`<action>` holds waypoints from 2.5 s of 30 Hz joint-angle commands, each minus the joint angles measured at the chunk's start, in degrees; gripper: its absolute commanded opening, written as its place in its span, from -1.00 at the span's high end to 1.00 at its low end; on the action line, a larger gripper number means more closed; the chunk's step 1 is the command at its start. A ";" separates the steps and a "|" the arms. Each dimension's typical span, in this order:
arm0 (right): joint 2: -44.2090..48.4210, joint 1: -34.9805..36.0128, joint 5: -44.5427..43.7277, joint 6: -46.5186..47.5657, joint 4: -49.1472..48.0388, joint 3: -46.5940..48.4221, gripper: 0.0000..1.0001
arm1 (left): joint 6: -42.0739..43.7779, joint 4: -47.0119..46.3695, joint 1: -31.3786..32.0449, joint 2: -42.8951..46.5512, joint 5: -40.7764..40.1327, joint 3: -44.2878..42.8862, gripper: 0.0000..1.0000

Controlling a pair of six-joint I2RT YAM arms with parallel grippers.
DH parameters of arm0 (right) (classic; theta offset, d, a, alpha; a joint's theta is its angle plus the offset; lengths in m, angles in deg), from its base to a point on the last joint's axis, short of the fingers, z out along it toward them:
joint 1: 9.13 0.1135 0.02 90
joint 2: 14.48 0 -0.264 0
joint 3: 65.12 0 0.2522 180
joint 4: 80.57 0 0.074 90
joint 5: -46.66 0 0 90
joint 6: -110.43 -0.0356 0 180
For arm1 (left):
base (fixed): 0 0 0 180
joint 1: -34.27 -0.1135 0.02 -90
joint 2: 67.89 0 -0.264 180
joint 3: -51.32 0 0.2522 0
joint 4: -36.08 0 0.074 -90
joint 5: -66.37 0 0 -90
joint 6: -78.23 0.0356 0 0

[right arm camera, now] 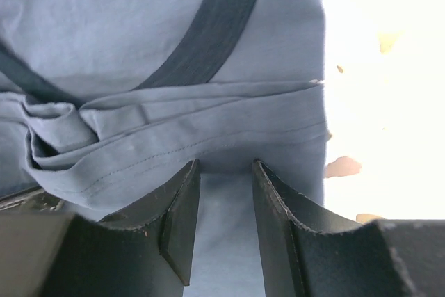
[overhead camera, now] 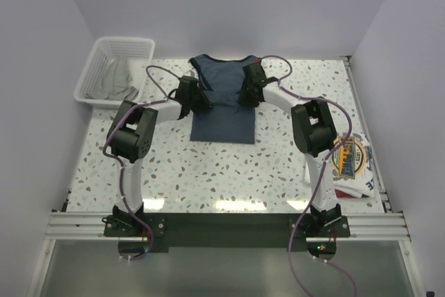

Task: Fold and stack the tank tops
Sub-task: Fold the tank top

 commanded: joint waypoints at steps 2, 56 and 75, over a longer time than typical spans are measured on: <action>-0.23 -0.63 -2.46 0.43 1.74 -0.12 0.19 | -3.49 3.60 -0.80 0.22 -7.89 -0.43 0.62; 32.73 -5.46 -5.01 2.80 -0.80 -30.80 0.09 | -0.33 4.83 -6.69 12.20 -6.17 7.06 0.28; 5.25 5.17 7.63 -4.49 -6.78 -1.28 0.80 | -0.51 3.61 -7.04 -2.32 -1.50 -5.61 0.46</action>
